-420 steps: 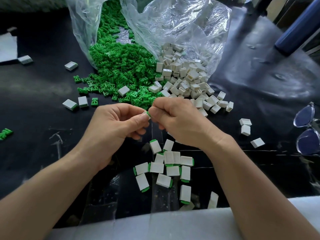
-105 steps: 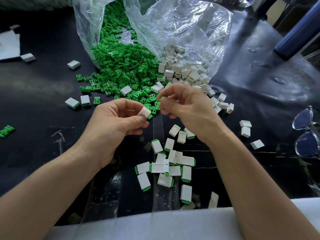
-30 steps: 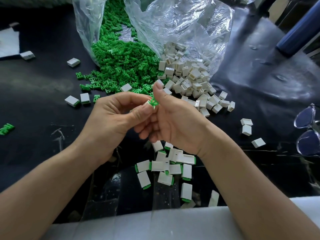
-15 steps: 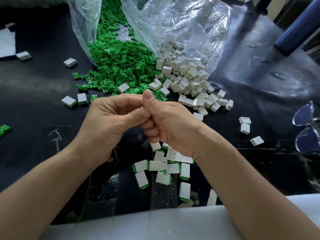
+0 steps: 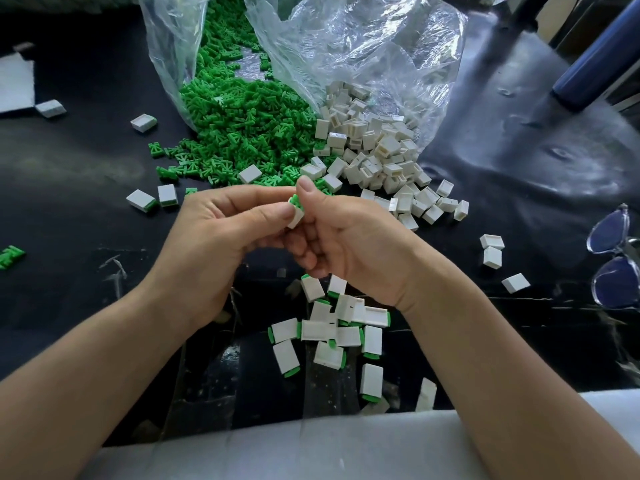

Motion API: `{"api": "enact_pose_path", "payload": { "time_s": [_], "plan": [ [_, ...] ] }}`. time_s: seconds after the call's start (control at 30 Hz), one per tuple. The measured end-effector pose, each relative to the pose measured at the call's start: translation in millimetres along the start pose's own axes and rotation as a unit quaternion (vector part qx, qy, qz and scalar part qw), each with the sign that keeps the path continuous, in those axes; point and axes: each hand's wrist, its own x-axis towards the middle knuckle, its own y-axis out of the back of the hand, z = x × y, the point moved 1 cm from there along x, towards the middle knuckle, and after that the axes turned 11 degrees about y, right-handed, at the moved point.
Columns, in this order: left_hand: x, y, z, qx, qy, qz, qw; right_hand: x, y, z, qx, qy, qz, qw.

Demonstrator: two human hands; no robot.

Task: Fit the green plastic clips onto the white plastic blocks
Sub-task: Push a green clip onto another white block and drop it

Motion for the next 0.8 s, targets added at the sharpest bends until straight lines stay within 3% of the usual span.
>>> {"api": "enact_pose_path", "payload": {
  "time_s": [0.8],
  "plan": [
    [-0.8,-1.8,-0.5,0.005,0.000,0.004,1.000,-1.5,-2.2,-1.0,-0.093,0.030,0.014,0.995]
  ]
}}
